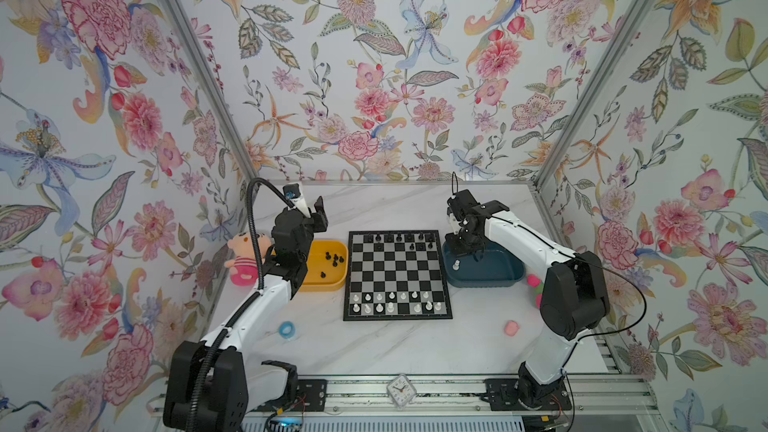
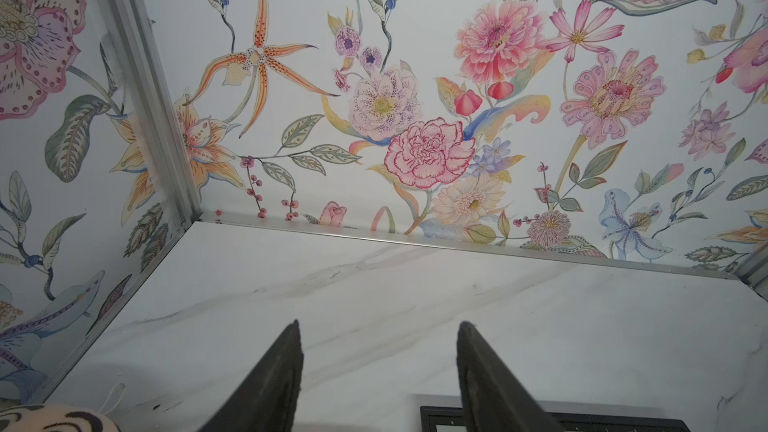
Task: Set up the chess pieces on the board
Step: 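Lift the second white pawn and carry it over the board's nearest rows, then lower the white pawn onto the board and open the right gripper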
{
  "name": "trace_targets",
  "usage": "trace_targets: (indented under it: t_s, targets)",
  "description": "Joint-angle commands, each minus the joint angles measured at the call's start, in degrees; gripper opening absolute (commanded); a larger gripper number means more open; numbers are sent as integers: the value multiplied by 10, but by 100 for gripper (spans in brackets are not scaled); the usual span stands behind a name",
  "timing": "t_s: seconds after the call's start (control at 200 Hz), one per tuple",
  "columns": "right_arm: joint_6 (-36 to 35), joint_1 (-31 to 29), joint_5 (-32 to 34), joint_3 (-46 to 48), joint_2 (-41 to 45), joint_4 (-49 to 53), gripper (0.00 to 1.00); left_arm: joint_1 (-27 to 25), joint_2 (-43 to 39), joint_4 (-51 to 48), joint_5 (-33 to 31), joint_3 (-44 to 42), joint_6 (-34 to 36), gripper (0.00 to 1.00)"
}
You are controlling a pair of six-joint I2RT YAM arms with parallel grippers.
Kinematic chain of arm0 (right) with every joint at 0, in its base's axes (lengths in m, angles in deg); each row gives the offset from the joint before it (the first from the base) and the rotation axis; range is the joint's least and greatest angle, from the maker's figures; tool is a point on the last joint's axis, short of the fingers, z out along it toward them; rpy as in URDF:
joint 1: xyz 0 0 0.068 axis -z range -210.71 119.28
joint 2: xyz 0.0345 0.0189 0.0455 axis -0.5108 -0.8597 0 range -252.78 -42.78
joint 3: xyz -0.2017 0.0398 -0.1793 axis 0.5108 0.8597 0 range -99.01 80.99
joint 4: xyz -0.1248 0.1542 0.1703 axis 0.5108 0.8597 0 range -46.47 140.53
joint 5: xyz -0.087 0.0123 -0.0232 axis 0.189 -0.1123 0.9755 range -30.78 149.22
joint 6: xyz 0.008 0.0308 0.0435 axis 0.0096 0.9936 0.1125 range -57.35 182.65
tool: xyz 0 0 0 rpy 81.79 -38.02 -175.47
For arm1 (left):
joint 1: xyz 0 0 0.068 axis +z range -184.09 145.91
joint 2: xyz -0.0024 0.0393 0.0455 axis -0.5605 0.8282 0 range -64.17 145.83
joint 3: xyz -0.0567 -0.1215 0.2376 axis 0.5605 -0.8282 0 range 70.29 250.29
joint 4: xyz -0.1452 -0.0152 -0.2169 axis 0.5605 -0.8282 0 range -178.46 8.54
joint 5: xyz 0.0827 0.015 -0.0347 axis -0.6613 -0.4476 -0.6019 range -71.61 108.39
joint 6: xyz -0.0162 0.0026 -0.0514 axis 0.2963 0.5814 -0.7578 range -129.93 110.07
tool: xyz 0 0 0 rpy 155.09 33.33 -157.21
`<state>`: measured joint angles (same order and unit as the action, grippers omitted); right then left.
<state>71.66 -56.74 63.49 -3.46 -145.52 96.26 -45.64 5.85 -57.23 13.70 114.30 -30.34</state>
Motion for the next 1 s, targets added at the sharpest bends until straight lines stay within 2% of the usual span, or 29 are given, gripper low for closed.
trace_targets:
  t_s: [0.0, 0.565, 0.996]
  targets:
    - [18, -26, 17, -13, 22, 47, 6, 7, -21, 13, 13, -14, -3, 61]
    - [81, -124, -34, 76, 44, 34, 5, 7, -61, 15, 21, -50, -11, 61]
    - [94, -138, -46, 129, 27, -3, 4, 7, -78, 10, 19, -63, -11, 61]
